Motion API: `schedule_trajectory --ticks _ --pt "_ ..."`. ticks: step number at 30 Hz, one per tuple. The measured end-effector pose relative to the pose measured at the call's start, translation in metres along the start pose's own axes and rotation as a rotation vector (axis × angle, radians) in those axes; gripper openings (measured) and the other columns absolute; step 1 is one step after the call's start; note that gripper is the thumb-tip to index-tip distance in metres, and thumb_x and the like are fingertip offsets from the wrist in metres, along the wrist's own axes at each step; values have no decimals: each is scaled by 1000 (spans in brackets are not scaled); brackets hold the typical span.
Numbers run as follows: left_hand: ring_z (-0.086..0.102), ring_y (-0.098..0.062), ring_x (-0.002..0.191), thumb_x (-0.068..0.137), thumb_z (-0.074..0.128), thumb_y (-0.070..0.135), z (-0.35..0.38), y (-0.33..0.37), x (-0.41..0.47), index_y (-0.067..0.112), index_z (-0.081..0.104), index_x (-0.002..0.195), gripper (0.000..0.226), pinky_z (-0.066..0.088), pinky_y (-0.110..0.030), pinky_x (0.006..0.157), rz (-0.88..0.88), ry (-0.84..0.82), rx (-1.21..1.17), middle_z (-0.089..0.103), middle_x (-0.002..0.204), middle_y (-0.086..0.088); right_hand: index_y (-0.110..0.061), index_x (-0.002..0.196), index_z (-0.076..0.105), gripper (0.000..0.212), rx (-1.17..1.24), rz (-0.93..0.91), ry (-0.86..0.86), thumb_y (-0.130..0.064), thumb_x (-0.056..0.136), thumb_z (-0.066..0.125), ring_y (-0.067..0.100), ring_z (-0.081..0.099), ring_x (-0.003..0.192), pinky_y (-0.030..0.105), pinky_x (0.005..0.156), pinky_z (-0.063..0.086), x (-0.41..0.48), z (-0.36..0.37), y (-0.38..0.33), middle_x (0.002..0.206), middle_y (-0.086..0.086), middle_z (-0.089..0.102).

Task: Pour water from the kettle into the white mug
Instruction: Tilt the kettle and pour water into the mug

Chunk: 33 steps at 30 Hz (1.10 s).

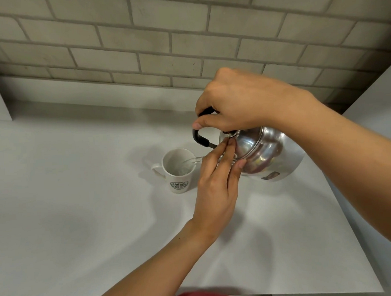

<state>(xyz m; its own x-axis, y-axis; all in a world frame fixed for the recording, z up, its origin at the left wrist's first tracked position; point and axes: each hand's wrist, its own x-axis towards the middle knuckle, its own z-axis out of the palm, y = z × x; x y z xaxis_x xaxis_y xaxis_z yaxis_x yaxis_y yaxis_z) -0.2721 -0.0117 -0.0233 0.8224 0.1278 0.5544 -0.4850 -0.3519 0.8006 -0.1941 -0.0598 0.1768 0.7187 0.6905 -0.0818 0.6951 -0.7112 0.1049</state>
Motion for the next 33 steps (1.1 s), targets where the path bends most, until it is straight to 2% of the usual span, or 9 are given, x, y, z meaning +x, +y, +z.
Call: schedule_trajectory --ticks 7,11,16,19,21,25,33 --pt "52 -18 135 103 56 19 -2 4 3 2 57 141 42 34 -20 115 -28 9 -11 55 142 -11 -17 96 80 41 -33 10 -25 -54 97 61 35 67 77 47 69 60 5 -2 -3 74 5 66" --pt "51 -17 136 105 54 22 -3 4 3 4 56 143 42 35 -22 115 -49 2 -33 55 143 -10 -16 91 79 41 -44 8 -18 -52 97 63 34 65 75 45 65 59 8 -3 -4 64 -2 54" --pt "52 -17 136 104 54 22 -3 4 4 6 55 143 43 37 -24 115 -65 7 -41 55 143 -9 -14 89 78 41 -45 0 -17 -51 97 64 33 64 72 43 63 57 11 -4 -4 63 -3 53" --pt "51 -16 136 104 54 22 -3 4 4 7 55 144 42 38 -27 116 -71 9 -57 54 143 -9 -13 86 78 41 -48 -6 -13 -50 97 64 32 64 70 37 58 51 12 -4 -5 61 -4 51" --pt "51 -16 136 105 54 25 -3 4 4 9 55 144 43 39 -28 116 -75 16 -59 54 143 -9 -14 87 78 39 -49 -11 -16 -49 97 65 33 63 71 35 57 46 14 -4 -5 60 -5 48" --pt "52 -15 136 104 55 24 -3 3 3 10 54 144 43 38 -25 116 -70 31 -58 55 142 -8 -15 92 79 37 -49 -8 -32 -50 96 65 36 65 76 39 62 52 16 -4 -8 64 -7 43" --pt "49 -11 137 105 54 23 -5 2 1 9 54 145 42 35 -22 116 -86 18 -80 53 144 -7 -16 96 80 36 -64 3 -49 -49 97 64 38 67 80 41 65 54 18 -2 -11 67 -8 40"
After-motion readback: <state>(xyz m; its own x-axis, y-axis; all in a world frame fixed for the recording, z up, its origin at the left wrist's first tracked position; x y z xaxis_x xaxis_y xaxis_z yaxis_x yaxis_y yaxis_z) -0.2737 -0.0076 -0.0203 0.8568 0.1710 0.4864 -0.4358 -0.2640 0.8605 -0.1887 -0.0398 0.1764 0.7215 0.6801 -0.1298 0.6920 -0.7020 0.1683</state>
